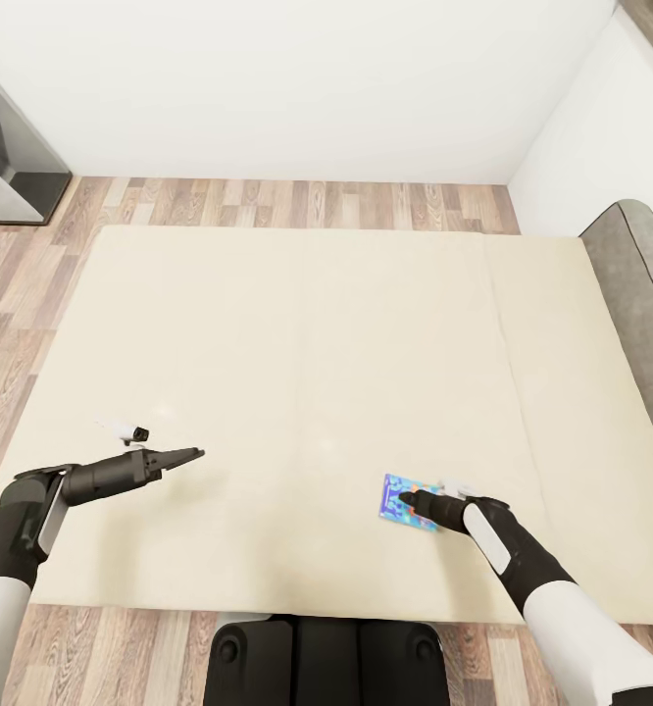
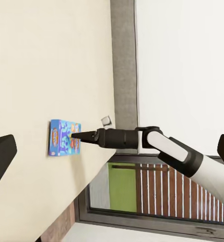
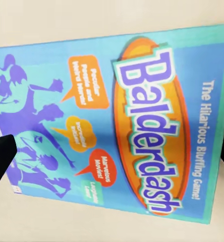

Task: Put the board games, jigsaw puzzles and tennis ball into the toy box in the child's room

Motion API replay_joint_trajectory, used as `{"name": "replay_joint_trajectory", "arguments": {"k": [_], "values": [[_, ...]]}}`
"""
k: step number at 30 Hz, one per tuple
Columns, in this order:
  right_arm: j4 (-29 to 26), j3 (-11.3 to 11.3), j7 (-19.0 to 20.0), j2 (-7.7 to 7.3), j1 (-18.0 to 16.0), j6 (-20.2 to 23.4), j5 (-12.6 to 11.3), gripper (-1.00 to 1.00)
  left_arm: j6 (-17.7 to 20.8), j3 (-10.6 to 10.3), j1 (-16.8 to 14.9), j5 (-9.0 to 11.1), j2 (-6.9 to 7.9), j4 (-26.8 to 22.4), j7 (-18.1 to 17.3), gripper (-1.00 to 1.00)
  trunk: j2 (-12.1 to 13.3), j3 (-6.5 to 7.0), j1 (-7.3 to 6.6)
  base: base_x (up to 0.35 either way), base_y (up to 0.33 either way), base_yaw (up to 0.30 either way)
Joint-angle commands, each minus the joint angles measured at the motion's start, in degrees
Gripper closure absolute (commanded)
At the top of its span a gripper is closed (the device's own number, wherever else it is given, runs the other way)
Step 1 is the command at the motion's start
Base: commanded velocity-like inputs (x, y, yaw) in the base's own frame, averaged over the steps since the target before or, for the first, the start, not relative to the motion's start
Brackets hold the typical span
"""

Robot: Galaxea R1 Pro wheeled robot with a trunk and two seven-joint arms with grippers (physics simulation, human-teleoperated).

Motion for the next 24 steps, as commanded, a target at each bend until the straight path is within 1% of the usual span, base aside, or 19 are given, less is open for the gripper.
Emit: {"name": "replay_joint_trajectory", "arguments": {"k": [1, 7, 13, 24], "values": [[-0.1, 0.3, 0.6, 1.14, 0.0, 0.2, -1.8, -1.00, 0.6, 0.0, 0.0, 0.0, -0.03, 0.0, -0.2, -1.00, -0.1, -0.06, 0.03, 0.000, 0.000, 0.000], [-0.1, 0.3, 0.8, 1.10, 0.0, 0.0, -1.7, -1.00, 0.6, 0.0, 0.0, 0.0, -0.09, 0.0, -0.1, -1.00, -0.1, -0.06, 0.03, 0.000, 0.000, 0.000], [-0.1, 0.0, 0.5, 1.07, 0.0, -0.2, -1.7, -1.00, 0.6, 0.0, 0.0, -0.2, -0.62, 0.0, 0.0, -1.00, -0.1, -0.06, 0.03, 0.000, 0.000, 0.000], [-0.2, 0.0, 0.3, 1.11, -0.1, 0.4, -1.7, -1.00, 0.6, 0.0, 0.0, -0.2, -0.69, 0.0, 0.1, -1.00, -0.1, -0.06, 0.03, 0.000, 0.000, 0.000]]}}
